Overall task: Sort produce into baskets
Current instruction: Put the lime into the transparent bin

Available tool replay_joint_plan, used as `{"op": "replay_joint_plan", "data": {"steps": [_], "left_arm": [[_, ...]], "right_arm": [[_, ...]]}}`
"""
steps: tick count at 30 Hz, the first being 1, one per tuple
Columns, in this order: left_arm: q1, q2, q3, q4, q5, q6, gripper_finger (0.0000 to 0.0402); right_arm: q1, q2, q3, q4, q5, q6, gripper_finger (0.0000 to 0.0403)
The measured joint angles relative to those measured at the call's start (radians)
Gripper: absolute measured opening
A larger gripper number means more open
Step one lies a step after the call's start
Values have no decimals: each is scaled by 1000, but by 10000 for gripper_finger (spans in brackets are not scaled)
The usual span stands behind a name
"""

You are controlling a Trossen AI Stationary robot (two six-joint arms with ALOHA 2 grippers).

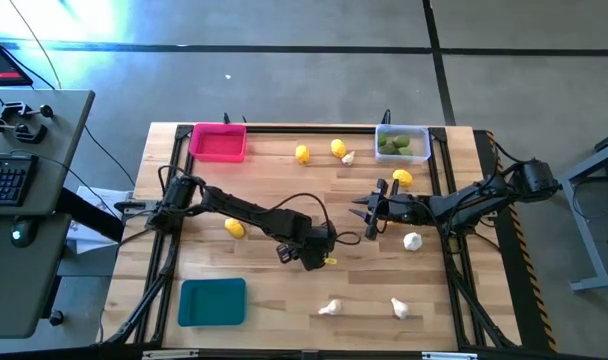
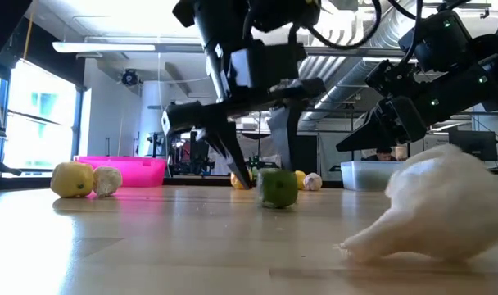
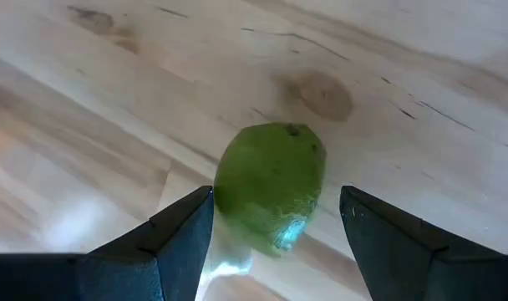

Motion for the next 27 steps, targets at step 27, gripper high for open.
{"op": "replay_joint_plan", "data": {"steps": [27], "left_arm": [[31, 26, 5, 2, 194, -433, 111]], "right_arm": [[0, 0, -1, -7, -43, 1, 121]]}}
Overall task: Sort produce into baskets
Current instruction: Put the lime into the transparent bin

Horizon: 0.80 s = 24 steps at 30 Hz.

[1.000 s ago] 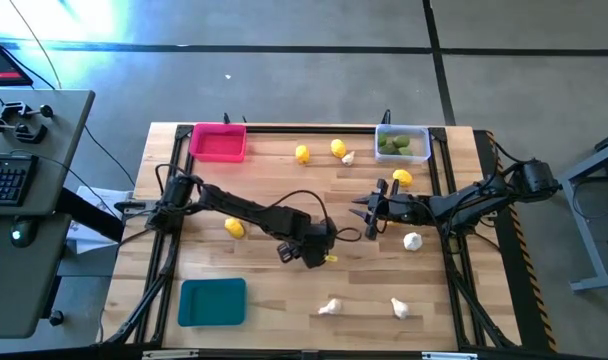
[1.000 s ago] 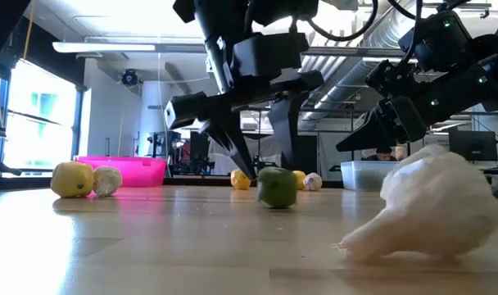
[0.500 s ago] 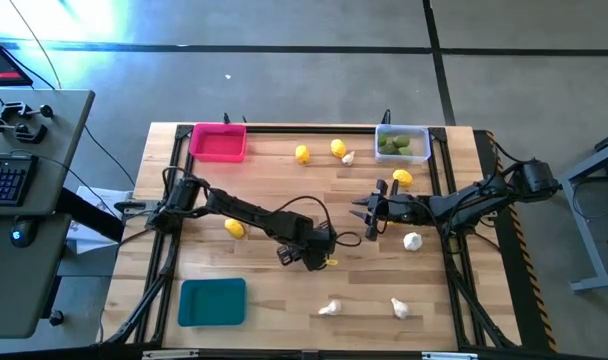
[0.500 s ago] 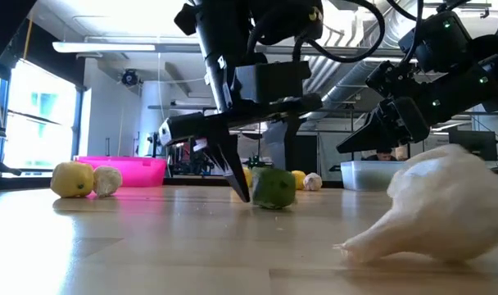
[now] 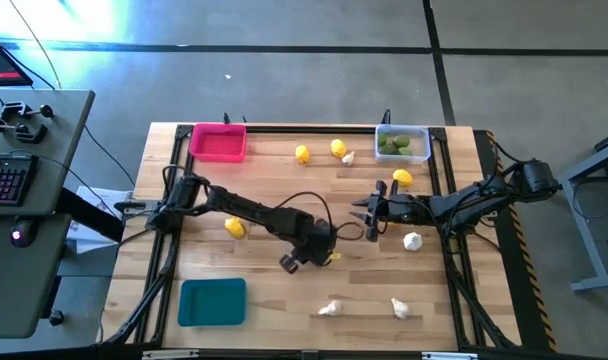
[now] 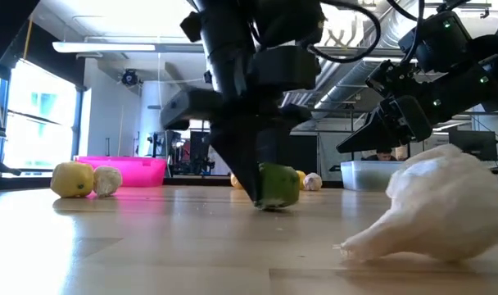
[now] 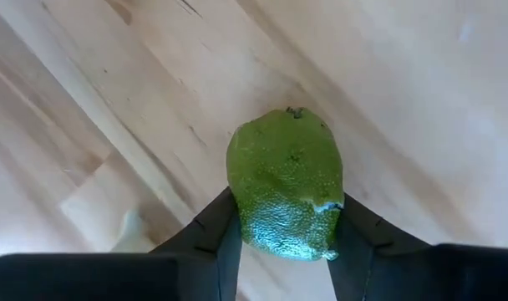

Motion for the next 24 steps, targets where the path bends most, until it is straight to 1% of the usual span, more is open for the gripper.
{"op": "replay_joint_plan", "data": {"steps": [3, 7, 10, 13, 15, 16, 18, 20, 24], "left_arm": [[34, 0, 0, 28, 117, -92, 108], [75, 0, 0, 85, 244, -161, 106], [103, -1, 0, 130, 288, -174, 106], [136, -12, 0, 153, 326, -173, 106], [162, -28, 0, 162, 320, -150, 107], [179, -35, 0, 164, 305, -138, 107], [214, -50, 1, 196, 247, -118, 107], [253, -55, 5, 210, 189, -111, 106], [331, -56, 44, 210, 79, -111, 106]], "right_arm": [[0, 0, 0, 2, -1, 2, 121], [18, 0, 0, 14, -1, 0, 121], [38, 0, 10, 15, 0, 3, 121], [56, 0, 51, -7, 0, 17, 121], [64, -10, 90, -57, 9, 17, 121], [67, -19, 114, -98, 30, 17, 121], [68, -52, 166, -209, 90, 16, 121], [65, -100, 230, -370, 166, 16, 121], [60, -216, 347, -702, 373, 29, 120]]}}
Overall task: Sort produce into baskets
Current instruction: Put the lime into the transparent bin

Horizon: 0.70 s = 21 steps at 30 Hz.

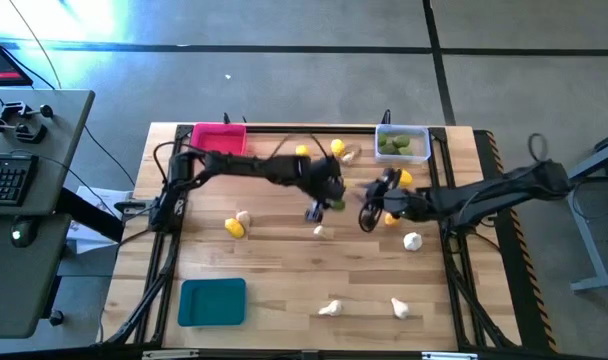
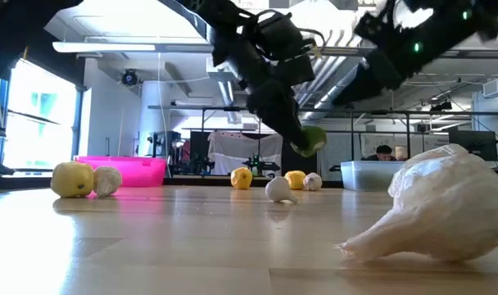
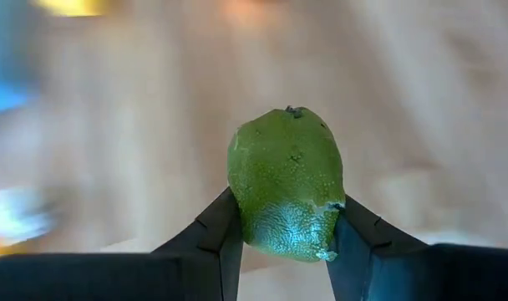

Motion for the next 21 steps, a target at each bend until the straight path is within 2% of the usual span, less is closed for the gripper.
{"op": "replay_joint_plan", "data": {"steps": [4, 10, 15, 21], "left_arm": [[59, 0, 84, -3, -108, -12, 106], [121, 37, 258, -9, -119, -53, 106], [147, 110, 406, -25, -117, -63, 106], [166, 260, 621, -101, -115, -81, 106]], "right_arm": [[-32, -139, 34, -193, 80, 18, 99], [-140, -335, -53, -217, 29, 26, 10], [-223, -418, -94, -219, 28, 61, 13], [-305, -441, -100, -218, 23, 77, 4]]}}
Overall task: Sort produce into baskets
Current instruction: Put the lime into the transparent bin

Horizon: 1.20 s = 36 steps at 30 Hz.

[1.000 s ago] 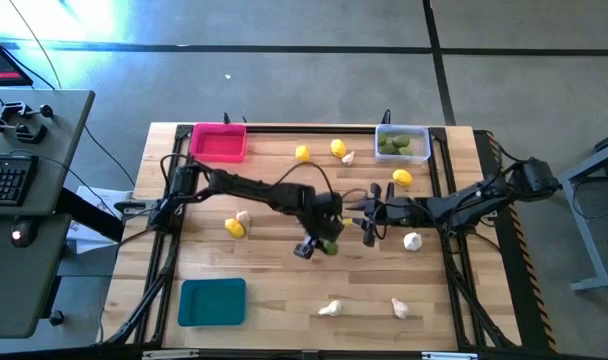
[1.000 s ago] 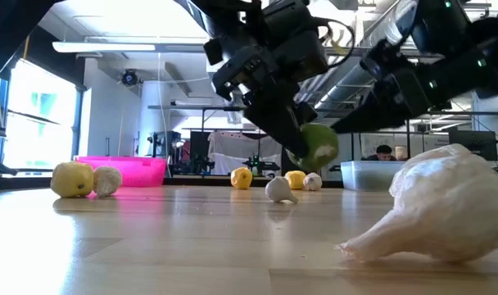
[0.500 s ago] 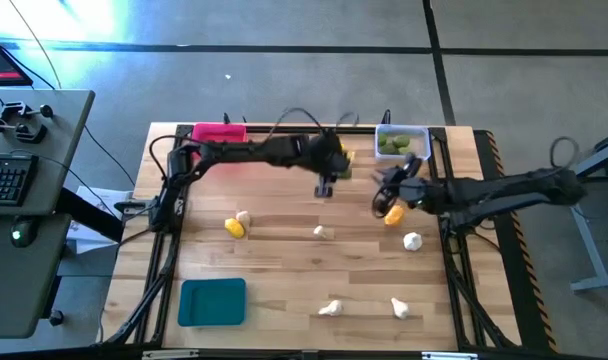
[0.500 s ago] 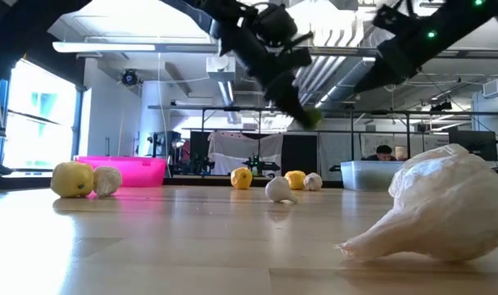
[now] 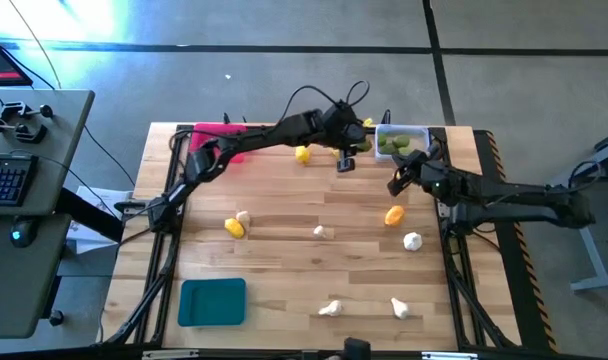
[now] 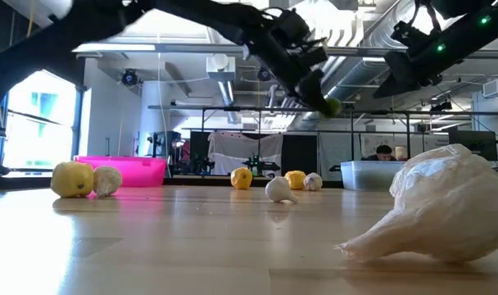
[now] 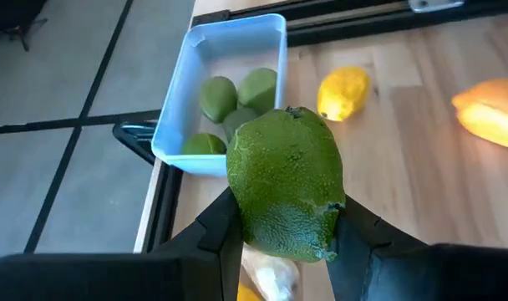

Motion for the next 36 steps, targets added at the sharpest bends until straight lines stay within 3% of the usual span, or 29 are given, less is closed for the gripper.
{"op": "replay_joint_plan", "data": {"steps": [3, 8, 16, 19, 23, 29, 36], "left_arm": [[6, 76, 106, -15, 1, -7, 106], [21, 92, 92, 49, 38, -42, 106], [23, 92, 95, 20, 55, -79, 106], [3, 92, 95, 10, 42, -62, 106], [-30, 92, 95, 15, -5, 7, 106], [-72, 92, 95, 25, -59, 76, 106], [-94, 92, 95, 53, -63, 81, 106]], "right_arm": [[-29, -1, 0, 0, -28, 7, 1], [-78, -5, 0, 6, -75, 57, 0], [-178, 10, -1, 141, -345, 277, 15], [-209, 12, -1, 159, -415, 376, 53], [-237, 17, -1, 169, -495, 525, 131], [-249, 23, -1, 145, -513, 651, 242], [-250, 41, -1, 84, -536, 707, 261]]}}
